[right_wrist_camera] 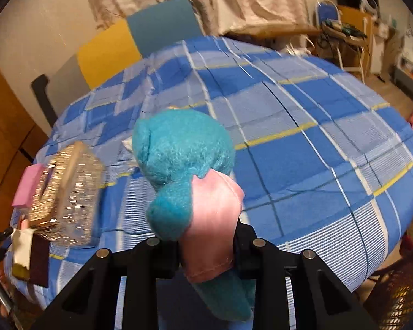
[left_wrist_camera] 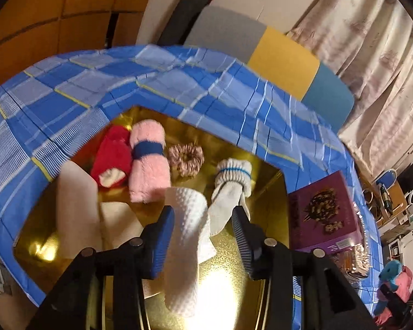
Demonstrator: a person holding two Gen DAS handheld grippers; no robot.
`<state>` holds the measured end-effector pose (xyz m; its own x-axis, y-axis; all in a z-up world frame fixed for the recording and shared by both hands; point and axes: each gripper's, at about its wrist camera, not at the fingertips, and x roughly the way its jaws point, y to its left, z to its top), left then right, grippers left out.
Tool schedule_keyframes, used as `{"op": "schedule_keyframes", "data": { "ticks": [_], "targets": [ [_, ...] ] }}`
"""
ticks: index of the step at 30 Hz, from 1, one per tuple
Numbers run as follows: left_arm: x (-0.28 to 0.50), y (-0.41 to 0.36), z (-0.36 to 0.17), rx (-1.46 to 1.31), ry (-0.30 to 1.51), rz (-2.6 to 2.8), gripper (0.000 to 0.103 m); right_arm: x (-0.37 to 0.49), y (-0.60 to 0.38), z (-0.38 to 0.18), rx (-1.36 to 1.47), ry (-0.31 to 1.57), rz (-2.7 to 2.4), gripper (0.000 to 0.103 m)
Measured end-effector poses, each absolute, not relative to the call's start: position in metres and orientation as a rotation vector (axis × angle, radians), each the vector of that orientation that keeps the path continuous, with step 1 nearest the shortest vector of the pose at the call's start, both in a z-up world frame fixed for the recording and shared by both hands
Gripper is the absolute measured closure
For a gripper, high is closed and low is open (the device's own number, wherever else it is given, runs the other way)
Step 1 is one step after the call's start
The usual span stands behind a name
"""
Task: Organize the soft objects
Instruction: 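Lower the white paper towel into the gold tray and open the left tool, then lower the teal plush into the gold tray and open the right tool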
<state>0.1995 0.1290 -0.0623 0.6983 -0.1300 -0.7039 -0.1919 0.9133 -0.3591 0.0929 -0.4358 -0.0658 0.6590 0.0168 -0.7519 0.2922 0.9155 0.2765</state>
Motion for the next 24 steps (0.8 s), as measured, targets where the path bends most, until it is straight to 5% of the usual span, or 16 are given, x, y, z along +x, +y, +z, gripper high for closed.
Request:
{"op": "schedule_keyframes", "data": {
  "ticks": [13, 24],
  "targets": [
    [0.110, 0.147, -0.056, -0.375, 0.718, 0.083, 0.059, 0.100, -0.290, 0.020, 0.319, 0.721, 0.206, 0.074],
    [0.087, 0.162, -0.068, -0.440, 0.741, 0.123, 0.059, 0.132, -0.127, -0.011, 0.343, 0.873, 0.474, 0.074]
  ]
}}
